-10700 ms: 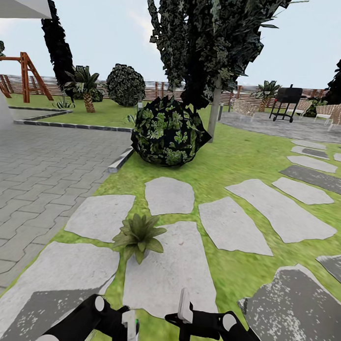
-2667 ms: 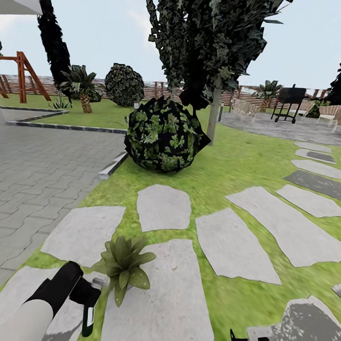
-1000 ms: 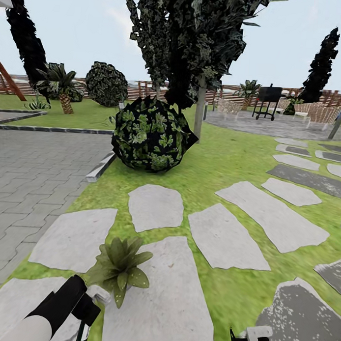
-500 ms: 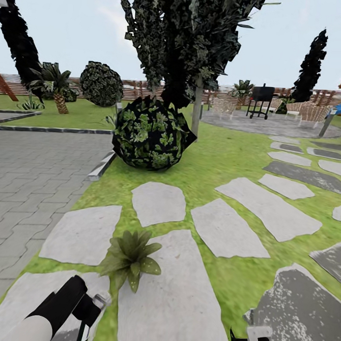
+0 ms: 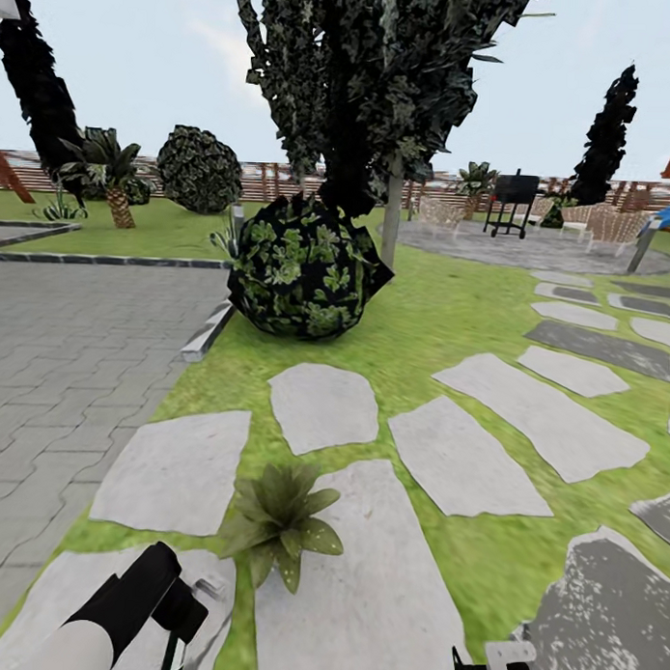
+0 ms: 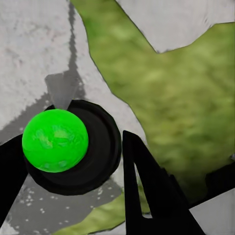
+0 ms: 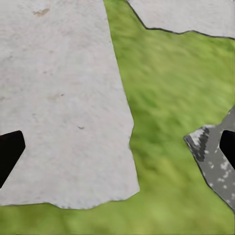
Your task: Pick up the pesticide atomizer in the garden and spray insectifuge to fully cover both potted plants in the garden.
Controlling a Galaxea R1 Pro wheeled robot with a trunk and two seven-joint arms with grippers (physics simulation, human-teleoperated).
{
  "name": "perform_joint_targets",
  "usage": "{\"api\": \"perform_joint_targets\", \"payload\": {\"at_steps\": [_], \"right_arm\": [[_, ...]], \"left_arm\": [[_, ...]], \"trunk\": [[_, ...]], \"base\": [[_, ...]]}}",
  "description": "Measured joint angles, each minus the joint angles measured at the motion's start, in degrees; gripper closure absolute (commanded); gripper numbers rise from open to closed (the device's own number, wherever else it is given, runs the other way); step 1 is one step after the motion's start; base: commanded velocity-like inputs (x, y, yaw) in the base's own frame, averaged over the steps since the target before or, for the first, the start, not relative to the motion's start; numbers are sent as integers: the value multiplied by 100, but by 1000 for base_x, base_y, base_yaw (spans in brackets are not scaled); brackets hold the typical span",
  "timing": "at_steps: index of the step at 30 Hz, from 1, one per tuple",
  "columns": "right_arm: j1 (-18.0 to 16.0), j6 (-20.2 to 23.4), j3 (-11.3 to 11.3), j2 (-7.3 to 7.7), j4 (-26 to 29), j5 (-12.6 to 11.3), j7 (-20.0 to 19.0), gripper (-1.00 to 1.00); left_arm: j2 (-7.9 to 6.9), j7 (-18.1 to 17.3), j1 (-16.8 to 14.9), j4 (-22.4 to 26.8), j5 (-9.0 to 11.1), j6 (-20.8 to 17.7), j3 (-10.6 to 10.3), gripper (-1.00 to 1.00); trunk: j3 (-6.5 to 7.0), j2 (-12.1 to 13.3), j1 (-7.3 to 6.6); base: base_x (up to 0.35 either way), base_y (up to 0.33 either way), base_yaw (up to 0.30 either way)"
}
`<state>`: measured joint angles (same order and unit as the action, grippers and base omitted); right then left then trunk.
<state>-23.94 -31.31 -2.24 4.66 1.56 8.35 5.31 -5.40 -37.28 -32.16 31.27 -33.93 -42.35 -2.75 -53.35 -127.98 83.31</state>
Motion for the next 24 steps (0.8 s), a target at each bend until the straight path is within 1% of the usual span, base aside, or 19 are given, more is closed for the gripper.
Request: {"api": "perform_joint_targets", "payload": {"at_steps": [6, 13, 15, 20, 24], "right_arm": [[1, 0, 0, 0, -3, 0, -5, -100], [-1, -2, 0, -3, -8, 0, -4, -100], [-2, -2, 0, -3, -6, 0, -4, -100], [-1, -1, 0, -3, -9, 0, -5, -100], [1, 0, 0, -3, -6, 0, -6, -100]], "left_arm": [[1, 1, -1, -1, -3, 2, -6, 100], [-9, 3, 1, 32, -5, -4, -19, 100], [-9, 3, 1, 46, -5, -4, -20, 100], [-7, 4, 1, 53, -6, -6, -12, 100], [1, 13, -1, 28, -6, -6, -7, 100]], "trunk": [[0, 0, 0], [0, 0, 3], [0, 0, 4], [0, 0, 6], [0, 0, 6]], "base": [[221, 196, -275], [18, 17, -40], [-127, 21, -1], [-276, 104, -12], [-277, 222, -218]]}}
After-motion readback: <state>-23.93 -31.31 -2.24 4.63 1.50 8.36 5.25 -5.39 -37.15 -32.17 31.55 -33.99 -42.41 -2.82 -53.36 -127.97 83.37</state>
